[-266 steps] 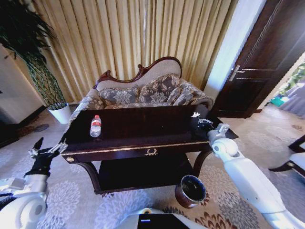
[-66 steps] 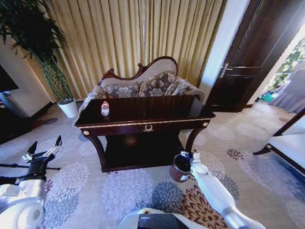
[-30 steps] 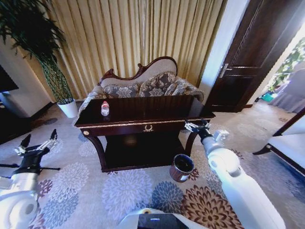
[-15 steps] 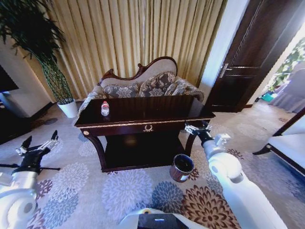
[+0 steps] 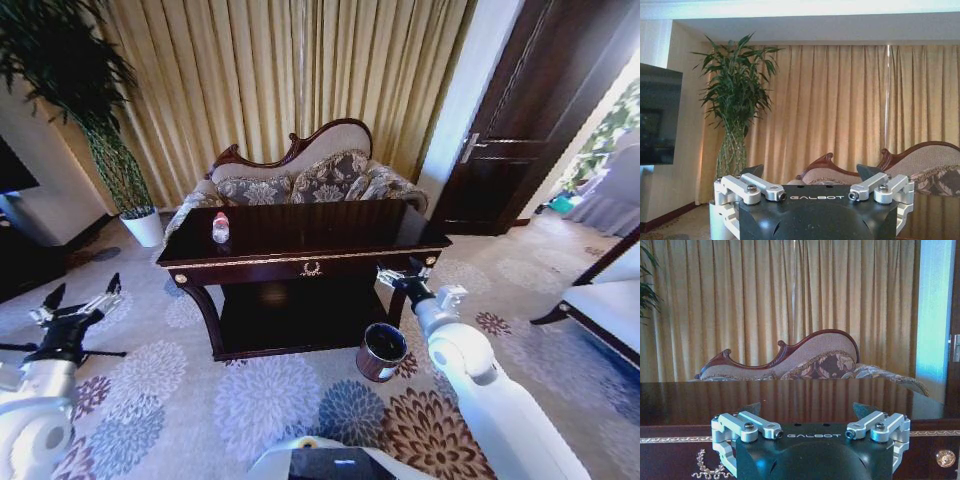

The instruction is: Move to the front of the table and place the trash on the table into the trash bin.

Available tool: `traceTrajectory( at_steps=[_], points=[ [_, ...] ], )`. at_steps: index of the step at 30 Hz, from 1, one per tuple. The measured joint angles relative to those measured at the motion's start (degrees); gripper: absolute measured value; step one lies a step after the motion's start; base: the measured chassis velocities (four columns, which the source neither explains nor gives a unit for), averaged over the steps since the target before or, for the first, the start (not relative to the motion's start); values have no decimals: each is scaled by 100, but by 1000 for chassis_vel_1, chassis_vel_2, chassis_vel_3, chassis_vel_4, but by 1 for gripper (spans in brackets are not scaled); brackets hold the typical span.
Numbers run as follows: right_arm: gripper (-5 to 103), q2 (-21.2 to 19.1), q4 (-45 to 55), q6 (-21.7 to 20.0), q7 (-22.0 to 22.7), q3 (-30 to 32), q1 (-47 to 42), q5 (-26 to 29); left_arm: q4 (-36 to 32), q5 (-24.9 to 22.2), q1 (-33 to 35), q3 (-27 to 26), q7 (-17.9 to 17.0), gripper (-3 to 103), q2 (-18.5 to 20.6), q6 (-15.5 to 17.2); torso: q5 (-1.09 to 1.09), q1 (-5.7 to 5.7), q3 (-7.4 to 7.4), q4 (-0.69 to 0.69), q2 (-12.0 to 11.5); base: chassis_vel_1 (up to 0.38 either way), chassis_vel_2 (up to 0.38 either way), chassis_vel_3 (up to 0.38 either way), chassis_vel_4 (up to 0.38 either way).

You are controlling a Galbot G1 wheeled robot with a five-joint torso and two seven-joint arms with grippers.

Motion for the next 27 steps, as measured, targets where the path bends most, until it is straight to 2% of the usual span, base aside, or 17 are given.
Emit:
traceTrajectory(
  at_steps=[13, 27],
  points=[
    [100, 6, -54, 280, -11, -61, -2, 117, -15, 14, 37, -14, 25, 100, -47, -33, 0, -1, -1, 0, 0, -9, 12, 11, -12],
    [100, 7, -102, 324, -10, -102, 37, 107, -9, 29, 24, 4, 40, 100, -57, -51, 0, 2, 1, 0, -2, -150, 145, 144, -143]
  ],
)
